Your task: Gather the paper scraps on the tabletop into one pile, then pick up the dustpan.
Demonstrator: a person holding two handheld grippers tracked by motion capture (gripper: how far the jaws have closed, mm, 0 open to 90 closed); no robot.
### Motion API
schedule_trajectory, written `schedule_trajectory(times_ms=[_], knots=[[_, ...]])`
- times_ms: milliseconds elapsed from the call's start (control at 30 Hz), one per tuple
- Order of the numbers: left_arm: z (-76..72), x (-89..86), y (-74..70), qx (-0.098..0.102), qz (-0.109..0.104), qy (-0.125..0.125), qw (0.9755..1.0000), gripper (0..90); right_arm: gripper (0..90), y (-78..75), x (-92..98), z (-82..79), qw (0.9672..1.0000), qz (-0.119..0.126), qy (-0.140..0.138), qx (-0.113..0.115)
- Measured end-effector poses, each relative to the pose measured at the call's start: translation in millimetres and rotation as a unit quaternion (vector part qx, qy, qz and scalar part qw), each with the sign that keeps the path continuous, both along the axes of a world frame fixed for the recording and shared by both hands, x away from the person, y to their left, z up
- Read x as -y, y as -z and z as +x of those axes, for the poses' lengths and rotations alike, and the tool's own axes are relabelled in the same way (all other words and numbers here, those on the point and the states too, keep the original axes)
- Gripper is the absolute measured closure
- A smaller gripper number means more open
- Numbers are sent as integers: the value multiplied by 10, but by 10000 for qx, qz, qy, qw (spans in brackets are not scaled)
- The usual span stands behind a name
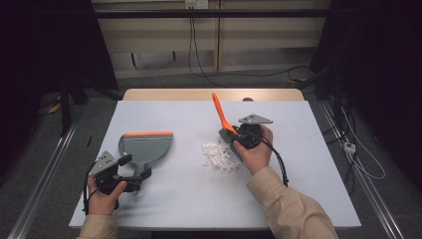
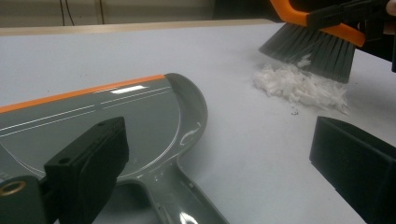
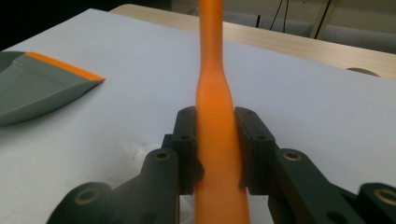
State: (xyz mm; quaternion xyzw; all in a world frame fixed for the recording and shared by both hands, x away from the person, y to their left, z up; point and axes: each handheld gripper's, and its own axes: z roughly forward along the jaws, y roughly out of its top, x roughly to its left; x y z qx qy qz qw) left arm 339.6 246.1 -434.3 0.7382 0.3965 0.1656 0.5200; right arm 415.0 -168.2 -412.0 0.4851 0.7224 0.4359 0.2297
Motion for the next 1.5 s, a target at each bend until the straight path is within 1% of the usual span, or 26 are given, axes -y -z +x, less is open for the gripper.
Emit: schedule_trajectory(times_ms=[67, 133, 200, 233, 300, 333, 367, 467, 533, 600, 633, 700, 767, 800, 833, 900, 933, 1000, 1067, 1100, 1167, 1233, 1267, 1367, 1433, 1500], knots=[[-3, -5, 1, -16, 56, 16, 10000, 44, 718, -20, 15, 37, 10000, -63, 18, 11], [-10, -9, 0, -14, 5, -6, 10000, 44, 718, -47, 30, 60, 10000, -39, -1, -2], [-11, -27, -1, -9, 51, 17, 10000, 44, 718, -83, 49, 74, 9999, 161, -48, 9], [-13, -28, 1, -9, 28, -4, 10000, 44, 718, -98, 54, 82, 9998, 197, -44, -5], [-20, -29, 2, -29, 5, -26, 10000, 44, 718, -116, 52, 96, 9999, 117, 8, 46], [-26, -31, 1, -26, 37, -9, 10000, 44, 718, -113, 56, 105, 10000, 91, 0, 29], [-35, -19, 3, -31, -38, -25, 10000, 44, 718, -103, 64, 107, 10000, 65, -2, 7], [-51, -30, 10, -43, 80, 38, 10000, 44, 718, -71, 99, 89, 9997, -235, -27, 55], [-60, -31, 21, -52, 63, 21, 10000, 44, 718, -54, 139, 73, 9997, -252, -27, 42], [-67, -43, 18, -55, 104, 31, 9999, 44, 718, -29, 173, 63, 9992, -392, -40, 82], [-69, -49, 13, -40, 137, 38, 9999, 44, 718, -4, 186, 59, 9991, -422, -50, 86], [-77, -42, 8, -56, 119, 8, 9999, 44, 718, 58, 188, 37, 9989, -471, -30, -2], [-82, -35, 5, -58, 138, -6, 9999, 44, 718, 113, 171, -2, 9985, -554, -15, -9], [-88, -25, 5, -72, 96, -34, 9999, 44, 718, 137, 158, -23, 9984, -566, -39, -34], [-89, -31, 3, -78, 164, -14, 9998, 44, 718, 151, 144, -47, 9987, -511, -82, 1], [-94, -30, 6, -100, 230, -54, 9997, 44, 717, 155, 104, -85, 9984, -548, -118, 35], [-95, -30, 7, -130, 276, -83, 9995, 44, 717, 157, 84, -94, 9984, -539, -153, 51], [-97, -24, 11, -195, 259, -157, 9994, 44, 718, 158, 54, -96, 9986, -480, -199, 58], [-96, -30, 11, -274, 270, -187, 9991, 44, 718, 160, 26, -96, 9991, -335, -242, 39], [-95, -31, 14, -304, 289, -220, 9989, 44, 718, 163, 7, -99, 9991, -345, -241, 43], [-97, -26, 23, -351, 328, -293, 9984, 44, 718, 157, -21, -103, 9986, -465, -221, 86], [-93, -30, 31, -394, 370, -350, 9979, 43, 718, 157, -10, -95, 9987, -439, -250, 97], [-91, -31, 40, -454, 351, -370, 9977, 43, 718, 157, 0, -93, 9988, -422, -223, 92], [-93, -41, 52, -585, 434, -415, 9965, 45, 718, 145, 40, -82, 9990, -393, -195, 87], [-90, -48, 52, -658, 356, -481, 9960, 51, 718, 137, 64, -82, 9991, -365, -199, 60], [-88, -54, 53, -687, 386, -545, 9954, 55, 718, 129, 80, -87, 9991, -373, -178, 76]])
